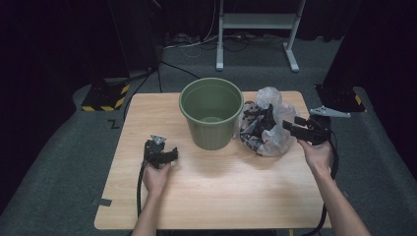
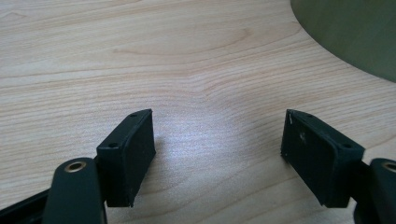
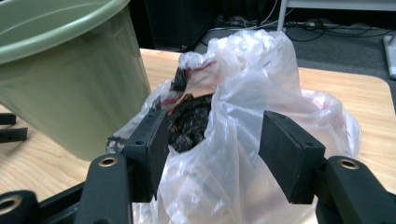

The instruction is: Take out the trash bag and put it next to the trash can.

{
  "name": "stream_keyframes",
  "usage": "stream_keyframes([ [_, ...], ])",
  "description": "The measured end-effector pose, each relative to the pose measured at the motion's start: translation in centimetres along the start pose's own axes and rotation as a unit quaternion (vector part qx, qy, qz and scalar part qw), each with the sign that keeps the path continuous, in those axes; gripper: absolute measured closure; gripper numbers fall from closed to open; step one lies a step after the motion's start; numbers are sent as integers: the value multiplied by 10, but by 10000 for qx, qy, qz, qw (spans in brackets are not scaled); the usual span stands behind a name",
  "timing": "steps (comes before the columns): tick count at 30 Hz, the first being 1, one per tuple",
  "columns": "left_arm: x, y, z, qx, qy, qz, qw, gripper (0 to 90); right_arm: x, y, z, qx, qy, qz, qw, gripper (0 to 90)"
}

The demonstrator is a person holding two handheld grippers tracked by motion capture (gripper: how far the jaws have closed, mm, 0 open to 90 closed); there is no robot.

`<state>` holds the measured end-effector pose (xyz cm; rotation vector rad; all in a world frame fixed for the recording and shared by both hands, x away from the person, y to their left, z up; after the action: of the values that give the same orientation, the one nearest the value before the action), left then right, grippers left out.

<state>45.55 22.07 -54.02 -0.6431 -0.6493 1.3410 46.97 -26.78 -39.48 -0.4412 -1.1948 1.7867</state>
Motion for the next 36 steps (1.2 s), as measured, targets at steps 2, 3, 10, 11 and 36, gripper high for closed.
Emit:
stream_keyframes([
  [2, 0, 0, 0, 0, 0, 0, 10000, 255, 1, 6, 4, -8, -20, -2, 10000, 425],
  [3, 0, 0, 0, 0, 0, -1, 10000, 255, 1, 6, 4, -8, -20, -2, 10000, 425],
  [10, 0, 0, 0, -1, 0, 0, 10000, 256, 3, 15, 9, -27, -162, 9, 9999, 428],
  [11, 0, 0, 0, 0, 0, -1, 10000, 255, 4, 17, 10, -40, -181, 12, 9998, 428],
  [36, 0, 0, 0, -2, -1, 1, 10000, 255, 17, 57, 7, 113, -235, 116, 9996, 434],
])
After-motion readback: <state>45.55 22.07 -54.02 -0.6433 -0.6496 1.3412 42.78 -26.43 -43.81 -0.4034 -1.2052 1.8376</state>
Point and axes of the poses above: each handheld gripper's, and its own axes: z roughly backward along the jaws, y roughly out of its underside, x roughly to its left, the point moved 2 cm from there along -z, roughly forward along the jaws, and after that the axes turned 5 degrees about -y, right-handed, at the moved point
